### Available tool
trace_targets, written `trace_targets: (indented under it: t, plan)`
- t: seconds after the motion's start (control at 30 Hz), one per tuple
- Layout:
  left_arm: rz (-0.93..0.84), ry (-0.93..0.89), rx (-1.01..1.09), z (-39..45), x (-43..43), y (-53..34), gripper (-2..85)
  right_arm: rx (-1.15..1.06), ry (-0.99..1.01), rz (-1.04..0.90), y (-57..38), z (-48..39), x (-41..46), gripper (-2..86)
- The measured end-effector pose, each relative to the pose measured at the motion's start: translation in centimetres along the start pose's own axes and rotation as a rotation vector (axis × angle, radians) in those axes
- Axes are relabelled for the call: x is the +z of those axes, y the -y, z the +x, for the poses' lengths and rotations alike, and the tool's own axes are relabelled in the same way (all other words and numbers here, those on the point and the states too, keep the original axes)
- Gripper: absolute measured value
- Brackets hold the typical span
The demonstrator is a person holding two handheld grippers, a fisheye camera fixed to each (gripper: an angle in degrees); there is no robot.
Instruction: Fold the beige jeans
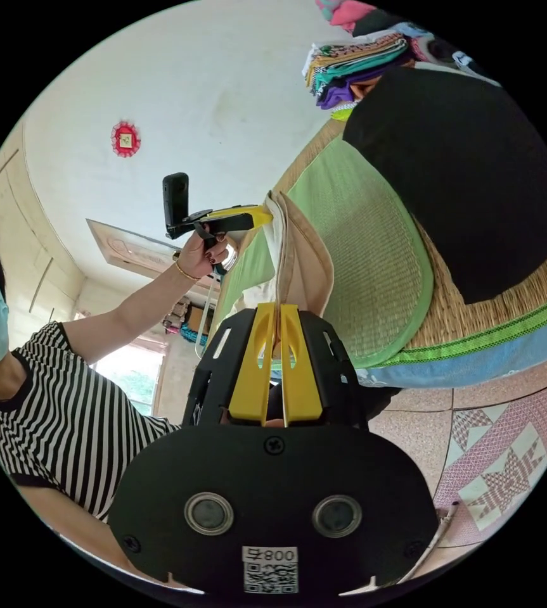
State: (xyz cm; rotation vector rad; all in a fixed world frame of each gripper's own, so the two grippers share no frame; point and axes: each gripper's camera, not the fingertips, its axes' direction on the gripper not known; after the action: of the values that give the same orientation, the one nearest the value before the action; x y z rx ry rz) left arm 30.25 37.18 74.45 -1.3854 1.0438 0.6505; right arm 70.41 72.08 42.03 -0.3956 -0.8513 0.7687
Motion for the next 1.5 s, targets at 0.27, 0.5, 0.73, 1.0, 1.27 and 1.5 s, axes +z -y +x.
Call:
trace_targets:
  t: [0.27, 0.5, 0.73, 1.0, 1.27, 1.5]
  plan:
    - [0.162, -0.043, -0.056, -2.3, -7.2, -10.0, 1.8, -0.112, 0.022, -0.018, 1.0, -9.2, 6.8, 0.6]
    - [0.287, -0.054, -0.175, -5.2, -12.6, -21.3, 2.0, -0.21, 0.07, -0.115, 2.2, -16.2, 15.5, 0.7]
    - [0.35, -0.071, -0.388, -9.6, -15.2, -34.6, 1.4, -0.222, 0.118, -0.287, 2.8, -20.8, 27.6, 0.8]
    - [0.292, -0.017, -0.704, -13.0, -14.5, -48.1, 0.6, -0.136, 0.027, -0.519, 1.3, -21.2, 41.3, 1.3]
    - [0.364, -0.22, -0.707, -10.7, -13.4, -54.6, 3.7, -0.126, 0.012, -0.572, 0.5, -22.4, 46.8, 4.6]
    - [0.333, -0.272, -0.69, -11.3, -12.9, -55.8, 6.8, -0.203, -0.022, -0.582, -0.2, -25.7, 48.1, 8.3]
